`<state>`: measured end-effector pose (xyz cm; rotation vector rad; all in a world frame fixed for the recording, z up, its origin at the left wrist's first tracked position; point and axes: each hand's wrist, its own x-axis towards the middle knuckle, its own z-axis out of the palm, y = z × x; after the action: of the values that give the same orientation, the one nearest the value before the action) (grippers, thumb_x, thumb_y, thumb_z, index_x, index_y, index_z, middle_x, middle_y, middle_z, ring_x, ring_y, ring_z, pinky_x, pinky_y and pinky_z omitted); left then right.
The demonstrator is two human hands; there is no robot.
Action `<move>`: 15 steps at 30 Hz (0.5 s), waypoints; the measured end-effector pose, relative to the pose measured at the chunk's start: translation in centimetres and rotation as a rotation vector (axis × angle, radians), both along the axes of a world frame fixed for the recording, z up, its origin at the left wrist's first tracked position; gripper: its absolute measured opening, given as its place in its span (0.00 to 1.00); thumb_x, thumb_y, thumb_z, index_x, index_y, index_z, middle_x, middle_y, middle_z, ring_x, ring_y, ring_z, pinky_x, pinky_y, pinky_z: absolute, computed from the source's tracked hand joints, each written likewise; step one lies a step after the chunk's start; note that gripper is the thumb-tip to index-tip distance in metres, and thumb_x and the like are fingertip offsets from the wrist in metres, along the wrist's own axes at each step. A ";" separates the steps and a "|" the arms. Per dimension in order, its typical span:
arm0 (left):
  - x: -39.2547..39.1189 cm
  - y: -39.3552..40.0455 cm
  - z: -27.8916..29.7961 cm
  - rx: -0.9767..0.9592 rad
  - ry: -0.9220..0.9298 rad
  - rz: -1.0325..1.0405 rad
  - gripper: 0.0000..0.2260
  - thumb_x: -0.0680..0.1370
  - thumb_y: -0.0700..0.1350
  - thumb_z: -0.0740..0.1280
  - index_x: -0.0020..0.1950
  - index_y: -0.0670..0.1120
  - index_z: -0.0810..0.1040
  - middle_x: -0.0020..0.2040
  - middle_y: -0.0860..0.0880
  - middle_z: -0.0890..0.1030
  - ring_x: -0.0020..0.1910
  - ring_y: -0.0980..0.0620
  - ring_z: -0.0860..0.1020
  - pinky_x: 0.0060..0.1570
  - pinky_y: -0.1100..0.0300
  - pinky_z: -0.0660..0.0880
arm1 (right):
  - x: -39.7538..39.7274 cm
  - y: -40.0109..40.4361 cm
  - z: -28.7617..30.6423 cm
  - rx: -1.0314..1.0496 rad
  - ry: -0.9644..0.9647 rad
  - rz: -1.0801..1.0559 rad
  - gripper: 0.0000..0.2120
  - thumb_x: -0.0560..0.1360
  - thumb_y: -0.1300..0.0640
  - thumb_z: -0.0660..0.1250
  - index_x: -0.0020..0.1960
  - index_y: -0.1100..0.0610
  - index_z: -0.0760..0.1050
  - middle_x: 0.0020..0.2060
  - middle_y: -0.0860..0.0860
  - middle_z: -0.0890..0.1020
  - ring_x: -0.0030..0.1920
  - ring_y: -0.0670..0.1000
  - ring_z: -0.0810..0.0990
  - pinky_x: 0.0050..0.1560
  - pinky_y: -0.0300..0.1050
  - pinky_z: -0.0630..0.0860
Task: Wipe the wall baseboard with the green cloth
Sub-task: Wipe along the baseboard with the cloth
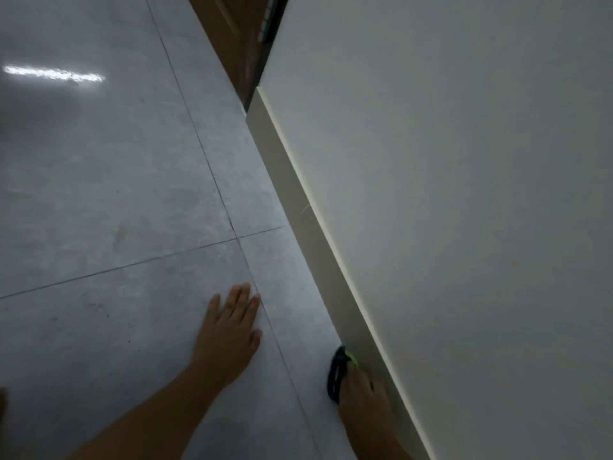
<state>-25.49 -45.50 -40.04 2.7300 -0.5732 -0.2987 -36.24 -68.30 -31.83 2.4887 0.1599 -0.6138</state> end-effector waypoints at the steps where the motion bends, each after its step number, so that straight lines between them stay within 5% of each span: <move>1: 0.4 -0.3 0.4 0.013 -0.001 0.030 0.27 0.74 0.54 0.56 0.67 0.38 0.73 0.69 0.38 0.70 0.68 0.40 0.69 0.69 0.45 0.43 | -0.2 -0.4 0.9 -0.007 -0.003 0.008 0.08 0.58 0.58 0.68 0.35 0.56 0.85 0.34 0.52 0.85 0.40 0.58 0.74 0.31 0.44 0.76; 4: 0.9 -2.4 2.5 0.011 0.025 0.069 0.28 0.74 0.54 0.56 0.65 0.36 0.73 0.67 0.37 0.72 0.67 0.39 0.70 0.68 0.43 0.44 | 3.1 0.0 5.4 0.057 -0.020 0.052 0.14 0.43 0.53 0.79 0.27 0.52 0.79 0.25 0.49 0.79 0.33 0.53 0.78 0.33 0.43 0.73; 7: -1.5 -3.8 2.9 -0.037 0.030 0.037 0.28 0.75 0.54 0.51 0.67 0.37 0.70 0.69 0.38 0.71 0.69 0.41 0.67 0.69 0.44 0.44 | 9.3 3.8 8.7 0.169 -0.342 0.280 0.12 0.66 0.58 0.66 0.49 0.53 0.81 0.43 0.50 0.83 0.41 0.53 0.77 0.40 0.46 0.68; 10: -4.3 -2.7 1.0 -0.084 -0.038 0.016 0.29 0.76 0.56 0.51 0.71 0.39 0.67 0.72 0.41 0.67 0.73 0.44 0.62 0.70 0.42 0.48 | 14.9 6.9 6.5 0.089 -0.410 0.348 0.19 0.72 0.60 0.55 0.55 0.57 0.80 0.60 0.54 0.80 0.56 0.57 0.77 0.56 0.55 0.68; 12: -5.0 -2.5 0.1 -0.106 -0.053 -0.003 0.30 0.76 0.57 0.53 0.71 0.40 0.66 0.72 0.41 0.67 0.73 0.45 0.60 0.70 0.43 0.49 | 17.2 6.4 3.6 -0.107 -0.230 0.316 0.23 0.77 0.58 0.49 0.70 0.59 0.67 0.73 0.57 0.65 0.72 0.60 0.60 0.72 0.58 0.51; 15: -3.6 -3.0 -0.1 -0.107 -0.002 -0.010 0.30 0.75 0.57 0.54 0.71 0.40 0.67 0.72 0.41 0.68 0.72 0.45 0.59 0.70 0.43 0.47 | 15.5 2.6 1.0 -0.214 -0.165 0.301 0.24 0.81 0.54 0.46 0.75 0.59 0.53 0.76 0.56 0.54 0.75 0.58 0.48 0.71 0.55 0.35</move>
<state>-29.05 -48.47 -40.12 2.6253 -0.5860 -0.2604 -20.73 -65.66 -30.87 2.2363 0.3767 -0.2826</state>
